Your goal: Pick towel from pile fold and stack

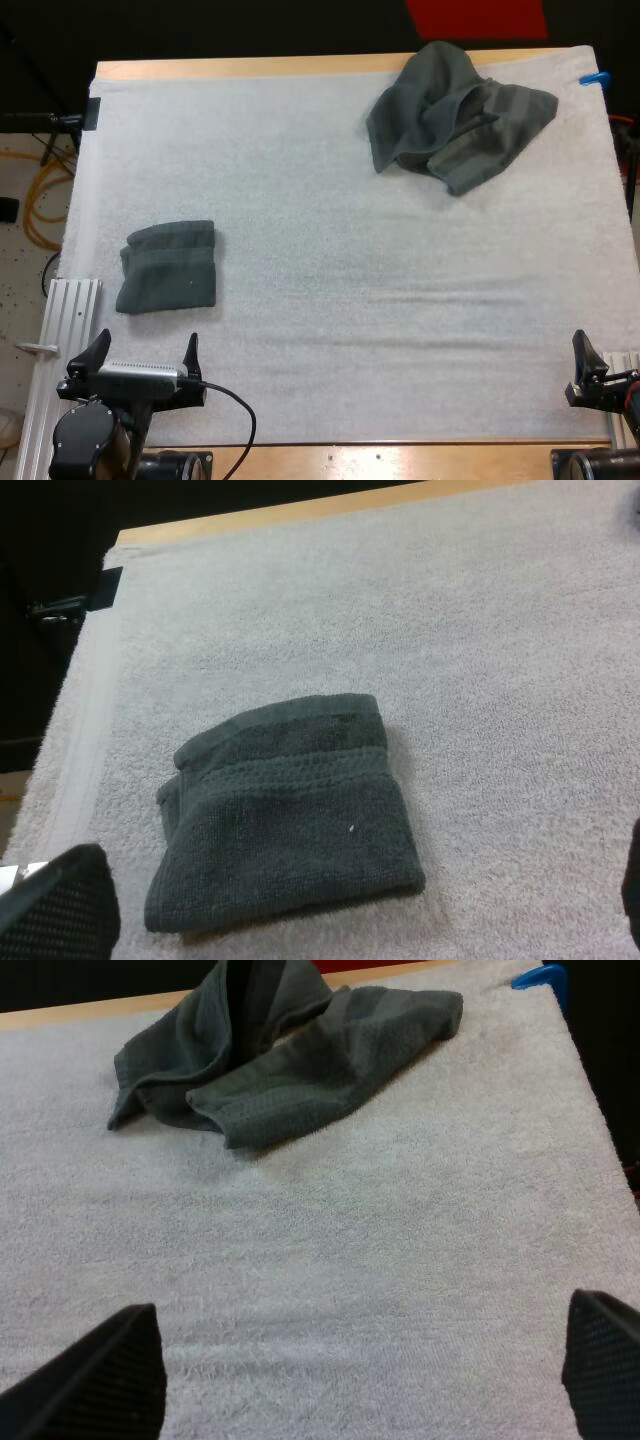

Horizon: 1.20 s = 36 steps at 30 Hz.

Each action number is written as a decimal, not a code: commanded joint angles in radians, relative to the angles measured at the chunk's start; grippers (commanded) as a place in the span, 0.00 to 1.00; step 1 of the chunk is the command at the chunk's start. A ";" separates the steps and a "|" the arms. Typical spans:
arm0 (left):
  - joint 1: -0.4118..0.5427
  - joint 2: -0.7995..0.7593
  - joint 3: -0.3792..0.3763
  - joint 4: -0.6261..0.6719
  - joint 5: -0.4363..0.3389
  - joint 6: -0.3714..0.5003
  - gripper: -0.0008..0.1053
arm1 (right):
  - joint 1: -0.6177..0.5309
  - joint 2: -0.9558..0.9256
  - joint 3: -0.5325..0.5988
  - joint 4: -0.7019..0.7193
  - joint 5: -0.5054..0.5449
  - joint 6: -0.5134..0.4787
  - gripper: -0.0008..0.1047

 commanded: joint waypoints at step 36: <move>-0.279 0.595 -0.426 -0.176 0.320 0.061 0.99 | -0.002 0.786 -0.430 -0.210 -0.401 0.049 0.75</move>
